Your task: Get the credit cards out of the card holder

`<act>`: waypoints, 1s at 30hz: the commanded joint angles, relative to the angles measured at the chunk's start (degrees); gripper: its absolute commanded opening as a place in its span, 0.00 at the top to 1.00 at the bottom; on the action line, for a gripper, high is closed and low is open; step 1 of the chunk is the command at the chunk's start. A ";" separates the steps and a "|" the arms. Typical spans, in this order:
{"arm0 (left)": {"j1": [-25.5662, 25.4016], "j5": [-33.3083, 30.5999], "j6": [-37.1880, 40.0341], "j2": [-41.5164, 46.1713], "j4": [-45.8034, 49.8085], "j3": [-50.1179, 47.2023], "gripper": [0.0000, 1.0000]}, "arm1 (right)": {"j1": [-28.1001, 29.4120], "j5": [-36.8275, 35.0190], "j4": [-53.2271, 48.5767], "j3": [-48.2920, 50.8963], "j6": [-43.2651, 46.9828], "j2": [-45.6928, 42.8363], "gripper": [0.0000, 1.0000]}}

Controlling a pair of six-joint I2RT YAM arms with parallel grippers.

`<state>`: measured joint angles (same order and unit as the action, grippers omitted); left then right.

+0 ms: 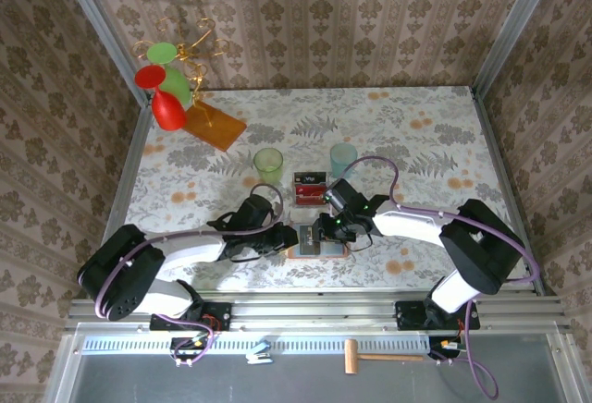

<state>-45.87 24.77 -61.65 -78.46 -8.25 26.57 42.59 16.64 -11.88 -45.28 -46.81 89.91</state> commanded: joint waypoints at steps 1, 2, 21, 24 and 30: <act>0.43 -0.20 1.94 0.42 2.58 2.79 0.78 | -0.31 -1.03 -0.37 0.16 -0.34 -1.42 0.71; 0.40 0.08 2.08 -0.18 2.54 3.40 0.80 | -0.30 -0.75 0.27 0.35 -0.73 -1.35 0.71; 1.02 1.94 2.71 -7.46 -1.09 1.91 0.88 | -0.40 3.38 6.29 1.51 -3.15 3.38 0.71; 1.09 1.94 2.85 -7.57 -1.05 1.56 0.88 | -0.45 3.66 6.44 1.60 -3.01 4.02 0.71; 1.29 2.05 3.11 -7.24 -0.52 1.12 0.89 | -0.56 0.50 2.48 1.16 -1.24 3.16 0.71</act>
<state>-44.91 26.70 -60.10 -85.56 -10.00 28.97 42.37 19.27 -6.07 -44.18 -49.39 93.19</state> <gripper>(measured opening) 0.115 0.292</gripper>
